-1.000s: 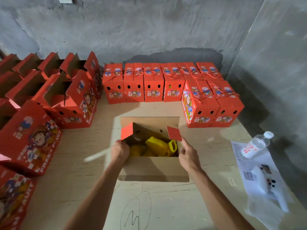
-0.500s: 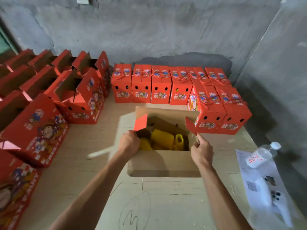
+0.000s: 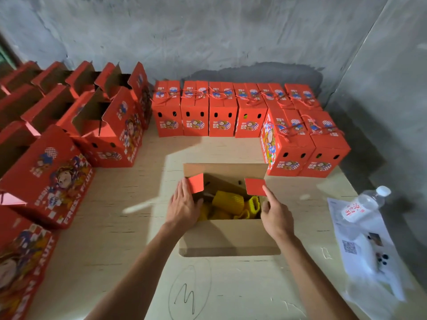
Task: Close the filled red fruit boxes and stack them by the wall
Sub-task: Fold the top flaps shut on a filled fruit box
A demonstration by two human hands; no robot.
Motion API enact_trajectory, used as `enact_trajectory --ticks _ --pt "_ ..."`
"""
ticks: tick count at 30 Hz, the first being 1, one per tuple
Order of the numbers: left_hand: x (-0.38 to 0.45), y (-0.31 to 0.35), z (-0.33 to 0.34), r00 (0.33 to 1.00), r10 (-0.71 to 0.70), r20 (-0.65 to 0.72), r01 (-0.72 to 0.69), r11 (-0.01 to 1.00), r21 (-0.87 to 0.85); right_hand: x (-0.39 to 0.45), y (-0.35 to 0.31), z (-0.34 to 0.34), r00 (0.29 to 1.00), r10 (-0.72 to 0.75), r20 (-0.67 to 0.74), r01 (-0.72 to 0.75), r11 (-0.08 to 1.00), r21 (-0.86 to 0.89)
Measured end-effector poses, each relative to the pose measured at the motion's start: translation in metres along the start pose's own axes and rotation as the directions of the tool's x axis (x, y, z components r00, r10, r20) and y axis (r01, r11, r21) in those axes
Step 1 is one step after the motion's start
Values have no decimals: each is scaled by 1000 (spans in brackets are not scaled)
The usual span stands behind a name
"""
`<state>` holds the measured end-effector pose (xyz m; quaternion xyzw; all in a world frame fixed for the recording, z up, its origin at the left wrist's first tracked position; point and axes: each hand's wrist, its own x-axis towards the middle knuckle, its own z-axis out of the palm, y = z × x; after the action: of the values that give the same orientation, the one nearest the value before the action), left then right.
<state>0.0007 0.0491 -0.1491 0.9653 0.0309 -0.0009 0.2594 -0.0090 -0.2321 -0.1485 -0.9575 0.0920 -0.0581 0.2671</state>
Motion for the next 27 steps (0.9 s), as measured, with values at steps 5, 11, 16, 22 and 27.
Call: enact_trajectory --ticks 5,11,16,22,27 --pt "-3 4 -8 995 95 -30 -98 990 -97 3 -3 -9 998 -68 -15 67 996 -56" --pt "-8 4 -12 984 -42 -171 11 984 -178 23 -1 -9 988 -103 -115 121 978 171" --pt "-8 0 -10 973 51 -226 -114 955 -276 26 -4 -6 959 -240 -153 253 965 73" --pt "-10 -4 -10 937 114 -329 -156 982 -103 27 2 -11 936 -338 -104 346 935 77" --pt "-3 -6 -7 976 171 -134 -169 985 29 28 12 -14 937 -335 102 330 942 65"
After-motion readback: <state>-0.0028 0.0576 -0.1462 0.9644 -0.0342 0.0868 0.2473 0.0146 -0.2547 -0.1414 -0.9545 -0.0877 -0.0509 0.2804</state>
